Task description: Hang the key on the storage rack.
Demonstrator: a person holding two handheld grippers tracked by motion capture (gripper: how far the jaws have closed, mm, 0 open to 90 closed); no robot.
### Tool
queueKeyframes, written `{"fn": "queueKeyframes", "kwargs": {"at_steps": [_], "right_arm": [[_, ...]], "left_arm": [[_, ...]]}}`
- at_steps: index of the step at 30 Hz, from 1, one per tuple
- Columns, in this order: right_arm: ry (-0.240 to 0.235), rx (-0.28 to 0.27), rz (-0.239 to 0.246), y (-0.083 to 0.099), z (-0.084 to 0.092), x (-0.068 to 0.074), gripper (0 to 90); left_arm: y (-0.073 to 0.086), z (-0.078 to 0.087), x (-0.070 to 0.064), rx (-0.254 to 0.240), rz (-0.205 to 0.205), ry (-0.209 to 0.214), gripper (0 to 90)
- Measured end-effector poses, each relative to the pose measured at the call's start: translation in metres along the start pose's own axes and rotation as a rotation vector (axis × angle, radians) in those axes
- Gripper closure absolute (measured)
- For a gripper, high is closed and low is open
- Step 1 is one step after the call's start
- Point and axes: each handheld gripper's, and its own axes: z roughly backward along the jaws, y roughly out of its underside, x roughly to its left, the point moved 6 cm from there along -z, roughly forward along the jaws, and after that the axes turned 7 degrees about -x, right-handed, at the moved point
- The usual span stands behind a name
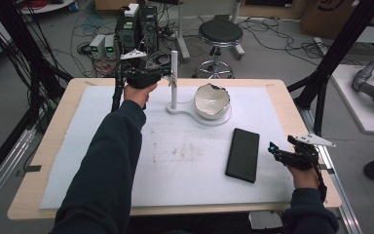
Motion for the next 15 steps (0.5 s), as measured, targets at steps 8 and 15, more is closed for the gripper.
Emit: {"fn": "queueKeyframes", "kwargs": {"at_steps": [8, 15], "right_arm": [[0.001, 0.003, -0.001, -0.0001, 0.0003, 0.0008, 21.2], [0.001, 0.002, 0.002, 0.0002, 0.0003, -0.0002, 21.2]], "left_arm": [[0.0011, -0.0015, 0.0002, -0.001, -0.010, -0.013, 73.8], [0.0024, -0.0046, 0.0002, -0.005, -0.015, -0.025, 74.8]]}}
